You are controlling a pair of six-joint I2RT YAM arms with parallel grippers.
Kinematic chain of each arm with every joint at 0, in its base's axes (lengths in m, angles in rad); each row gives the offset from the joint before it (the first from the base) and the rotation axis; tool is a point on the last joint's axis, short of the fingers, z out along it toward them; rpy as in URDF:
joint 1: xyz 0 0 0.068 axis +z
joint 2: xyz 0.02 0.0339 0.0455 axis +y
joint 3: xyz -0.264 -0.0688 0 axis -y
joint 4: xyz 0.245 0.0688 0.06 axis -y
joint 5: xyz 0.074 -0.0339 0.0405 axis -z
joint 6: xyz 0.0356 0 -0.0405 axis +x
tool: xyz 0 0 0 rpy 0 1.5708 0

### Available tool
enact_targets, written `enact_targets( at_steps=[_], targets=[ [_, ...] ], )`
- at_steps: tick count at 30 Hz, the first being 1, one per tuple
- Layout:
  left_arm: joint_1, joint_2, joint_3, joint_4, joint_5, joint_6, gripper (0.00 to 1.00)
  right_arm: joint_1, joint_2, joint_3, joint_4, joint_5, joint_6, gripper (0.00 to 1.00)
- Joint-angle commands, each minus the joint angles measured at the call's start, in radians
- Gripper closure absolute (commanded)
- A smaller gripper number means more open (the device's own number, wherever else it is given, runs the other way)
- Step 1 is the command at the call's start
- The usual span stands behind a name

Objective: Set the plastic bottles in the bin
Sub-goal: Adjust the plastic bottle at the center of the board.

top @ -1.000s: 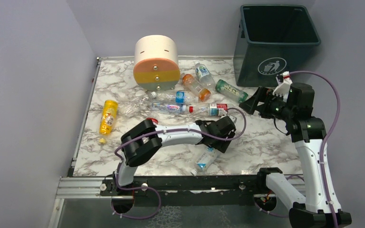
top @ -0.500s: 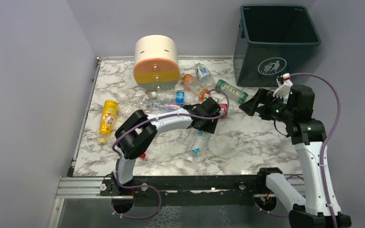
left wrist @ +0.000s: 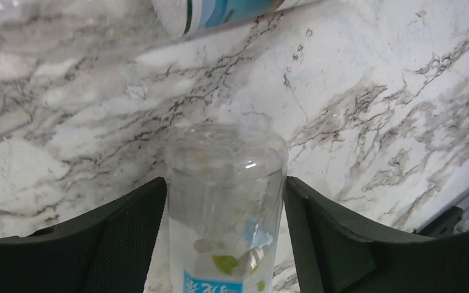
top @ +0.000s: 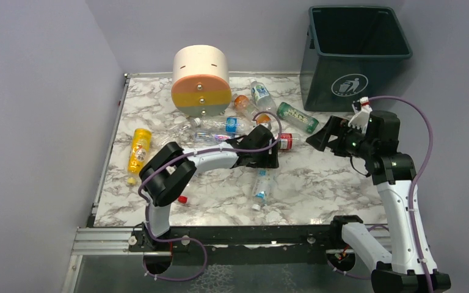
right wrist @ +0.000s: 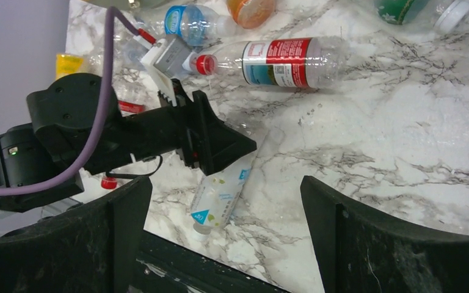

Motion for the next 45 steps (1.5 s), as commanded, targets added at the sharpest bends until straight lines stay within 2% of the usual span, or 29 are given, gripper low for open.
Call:
enact_targets(
  at_steps=[1,8,9,10,17,26,36,40,45],
  targets=[
    [-0.006,-0.082,-0.106,0.169,0.058,-0.138,0.23,0.007,-0.011,-0.047,-0.009,0.001,-0.017,0.05],
    [-0.005,-0.107,-0.146,0.201,0.03,-0.157,0.11,0.007,-0.023,-0.132,0.017,-0.013,-0.02,0.05],
    [-0.005,-0.114,-0.145,0.199,0.022,-0.152,0.02,0.007,-0.022,-0.143,0.022,-0.02,-0.019,0.05],
    [-0.005,-0.119,-0.14,0.189,0.015,-0.146,0.01,0.007,-0.021,-0.151,0.025,-0.026,-0.019,0.05],
    [-0.005,-0.199,-0.14,0.111,-0.048,-0.111,0.01,0.007,-0.036,-0.206,0.043,-0.074,0.002,0.05],
    [-0.005,-0.418,-0.219,-0.02,-0.151,-0.055,0.01,0.007,-0.05,-0.313,0.11,-0.173,0.076,0.06],
    [-0.004,-0.566,-0.286,-0.095,-0.174,-0.007,0.01,0.024,-0.01,-0.4,0.203,-0.194,0.139,0.09],
    [-0.004,-0.605,-0.29,-0.121,-0.187,0.008,0.01,0.072,0.022,-0.412,0.247,-0.158,0.167,0.09],
    [-0.004,-0.641,-0.303,-0.135,-0.203,0.018,0.01,0.222,0.084,-0.414,0.303,-0.032,0.231,0.09]
  ],
)
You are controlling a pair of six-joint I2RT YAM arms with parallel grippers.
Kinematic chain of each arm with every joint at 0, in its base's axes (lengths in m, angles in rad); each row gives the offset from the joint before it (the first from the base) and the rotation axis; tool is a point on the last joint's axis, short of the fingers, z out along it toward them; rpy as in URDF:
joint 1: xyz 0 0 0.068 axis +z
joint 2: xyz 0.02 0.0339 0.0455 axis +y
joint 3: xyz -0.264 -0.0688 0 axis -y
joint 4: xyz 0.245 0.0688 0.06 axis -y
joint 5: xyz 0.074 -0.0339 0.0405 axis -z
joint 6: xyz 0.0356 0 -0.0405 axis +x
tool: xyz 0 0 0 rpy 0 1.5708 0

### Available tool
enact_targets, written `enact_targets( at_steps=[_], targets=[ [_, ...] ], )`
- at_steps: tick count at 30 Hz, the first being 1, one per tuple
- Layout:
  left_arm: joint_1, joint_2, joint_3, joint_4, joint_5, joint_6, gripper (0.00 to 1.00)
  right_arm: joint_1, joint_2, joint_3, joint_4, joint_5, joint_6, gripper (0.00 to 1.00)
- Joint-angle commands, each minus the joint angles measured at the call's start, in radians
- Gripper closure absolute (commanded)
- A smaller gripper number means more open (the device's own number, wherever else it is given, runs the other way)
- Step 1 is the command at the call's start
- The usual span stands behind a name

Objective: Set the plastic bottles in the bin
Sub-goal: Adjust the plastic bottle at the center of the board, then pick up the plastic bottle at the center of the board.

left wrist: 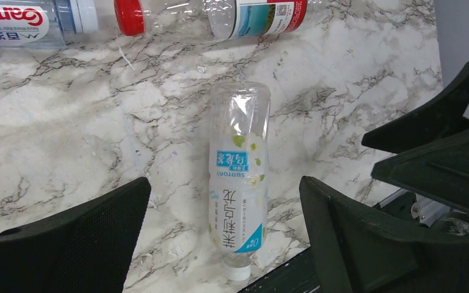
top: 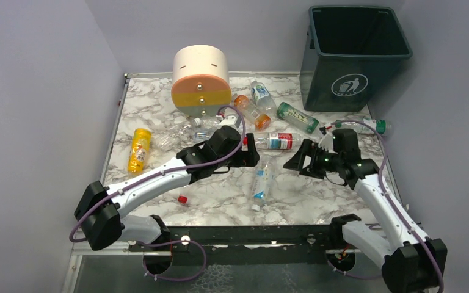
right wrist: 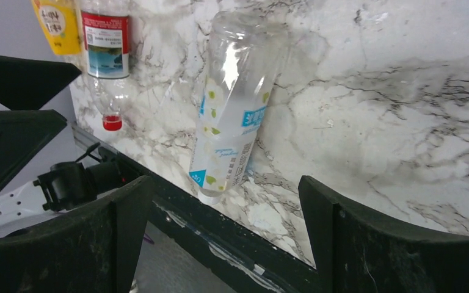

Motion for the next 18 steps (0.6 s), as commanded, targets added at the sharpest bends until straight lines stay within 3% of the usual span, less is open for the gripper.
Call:
enact_targets(
  at_steps=[1,11,18],
  targets=[
    [-0.002,-0.046,-0.016,-0.027,-0.039,0.028,0.01,0.127,0.046,-0.007,0.093,0.127,0.079,0.09],
    [0.0,-0.143,-0.056,-0.071,-0.041,0.036,0.01,0.328,0.204,0.001,0.18,0.33,0.194,0.09],
    [0.004,-0.174,-0.069,-0.1,-0.041,0.032,0.01,0.405,0.343,0.046,0.234,0.403,0.234,0.09]
  ],
)
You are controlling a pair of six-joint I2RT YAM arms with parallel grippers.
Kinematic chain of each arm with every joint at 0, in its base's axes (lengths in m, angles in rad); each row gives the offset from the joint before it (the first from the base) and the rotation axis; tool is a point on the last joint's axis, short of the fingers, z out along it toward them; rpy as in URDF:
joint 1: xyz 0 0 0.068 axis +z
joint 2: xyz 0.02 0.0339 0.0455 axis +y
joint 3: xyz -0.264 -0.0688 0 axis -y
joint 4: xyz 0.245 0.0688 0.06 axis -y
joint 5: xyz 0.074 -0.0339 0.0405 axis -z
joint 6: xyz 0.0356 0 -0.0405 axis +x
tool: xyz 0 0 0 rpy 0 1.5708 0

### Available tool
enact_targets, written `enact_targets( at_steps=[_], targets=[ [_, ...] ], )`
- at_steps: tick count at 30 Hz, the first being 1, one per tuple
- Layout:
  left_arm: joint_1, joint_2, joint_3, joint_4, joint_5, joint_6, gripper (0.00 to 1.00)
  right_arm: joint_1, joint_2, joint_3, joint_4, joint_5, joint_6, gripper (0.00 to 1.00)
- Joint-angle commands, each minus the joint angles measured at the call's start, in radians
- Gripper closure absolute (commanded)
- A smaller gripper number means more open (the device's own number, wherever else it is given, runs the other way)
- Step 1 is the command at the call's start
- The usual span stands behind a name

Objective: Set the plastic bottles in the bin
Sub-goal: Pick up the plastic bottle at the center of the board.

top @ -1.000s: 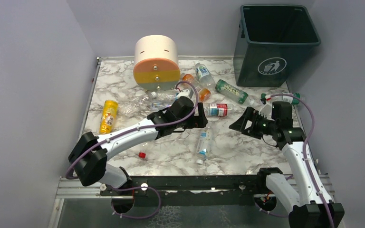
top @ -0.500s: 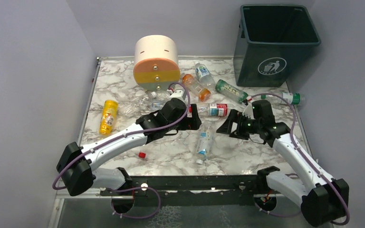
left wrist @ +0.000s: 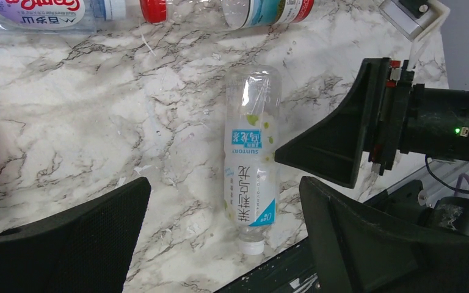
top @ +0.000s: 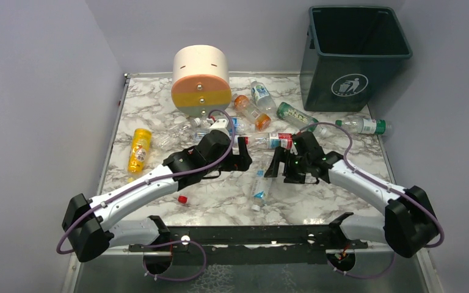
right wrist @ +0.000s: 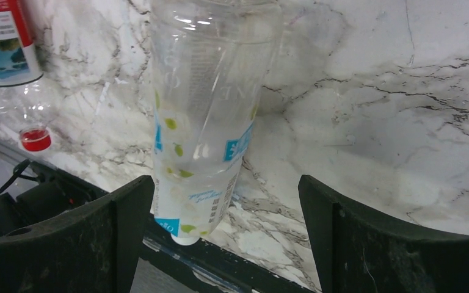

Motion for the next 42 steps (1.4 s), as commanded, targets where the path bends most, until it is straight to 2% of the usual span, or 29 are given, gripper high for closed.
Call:
enact_targets(
  at_steps=[1,21,28,34,42],
  targets=[
    [0.003,-0.035,-0.024,-0.025,-0.024,0.004,0.01,0.033,0.06,0.056,0.056,0.104,0.043,0.09],
    [0.004,-0.075,-0.068,-0.032,-0.03,-0.01,0.01,0.159,0.234,0.136,0.08,0.17,0.083,0.12],
    [0.004,-0.086,-0.074,-0.026,-0.024,-0.01,0.01,0.193,0.281,0.142,0.077,0.186,0.088,0.22],
    [0.004,-0.079,-0.067,-0.028,-0.022,-0.004,0.01,0.193,0.262,0.129,0.08,0.181,0.071,0.42],
    [0.004,-0.078,-0.069,-0.034,-0.031,-0.002,0.01,0.193,0.086,0.217,-0.062,0.239,0.026,0.45]
  ],
)
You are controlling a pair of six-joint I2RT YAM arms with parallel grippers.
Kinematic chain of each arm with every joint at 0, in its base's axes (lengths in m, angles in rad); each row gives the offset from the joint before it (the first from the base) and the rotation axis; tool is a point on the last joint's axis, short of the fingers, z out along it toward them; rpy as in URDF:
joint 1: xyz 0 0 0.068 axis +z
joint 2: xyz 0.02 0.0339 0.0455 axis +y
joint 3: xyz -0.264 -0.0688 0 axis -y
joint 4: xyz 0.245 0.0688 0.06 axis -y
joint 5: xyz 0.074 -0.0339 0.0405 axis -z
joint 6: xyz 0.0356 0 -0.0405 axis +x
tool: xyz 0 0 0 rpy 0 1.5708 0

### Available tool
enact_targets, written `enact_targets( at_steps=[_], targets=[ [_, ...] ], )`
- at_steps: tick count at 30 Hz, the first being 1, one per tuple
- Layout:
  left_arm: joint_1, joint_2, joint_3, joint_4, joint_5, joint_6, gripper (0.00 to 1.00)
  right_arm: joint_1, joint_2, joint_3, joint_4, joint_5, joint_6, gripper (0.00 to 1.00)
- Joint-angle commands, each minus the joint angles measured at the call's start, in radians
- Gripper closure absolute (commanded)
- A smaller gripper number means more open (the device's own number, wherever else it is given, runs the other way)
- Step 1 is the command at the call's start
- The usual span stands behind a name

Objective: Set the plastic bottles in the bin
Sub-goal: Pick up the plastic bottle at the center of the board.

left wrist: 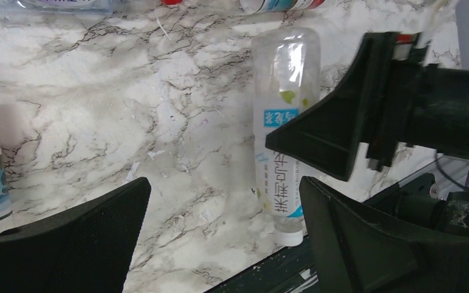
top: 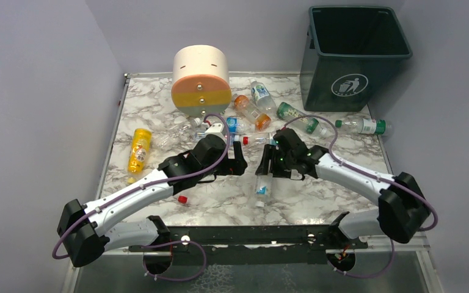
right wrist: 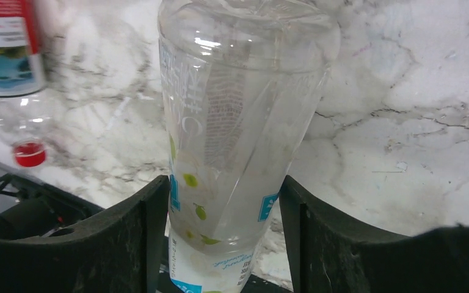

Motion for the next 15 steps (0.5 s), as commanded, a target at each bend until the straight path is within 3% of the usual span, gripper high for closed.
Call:
enact_targets(
  at_steps=[1,9,15],
  targets=[
    [0.002,-0.012,-0.009,-0.006,-0.027,0.006,0.01,0.005,-0.119,0.101,-0.087,0.068,-0.042,0.45],
    [0.002,-0.017,0.001,-0.004,-0.027,0.007,0.01,-0.003,-0.157,0.352,-0.249,0.142,-0.13,0.45],
    [0.004,-0.028,-0.006,-0.005,-0.028,0.013,0.01,-0.078,-0.111,0.585,-0.323,0.132,-0.215,0.44]
  ],
)
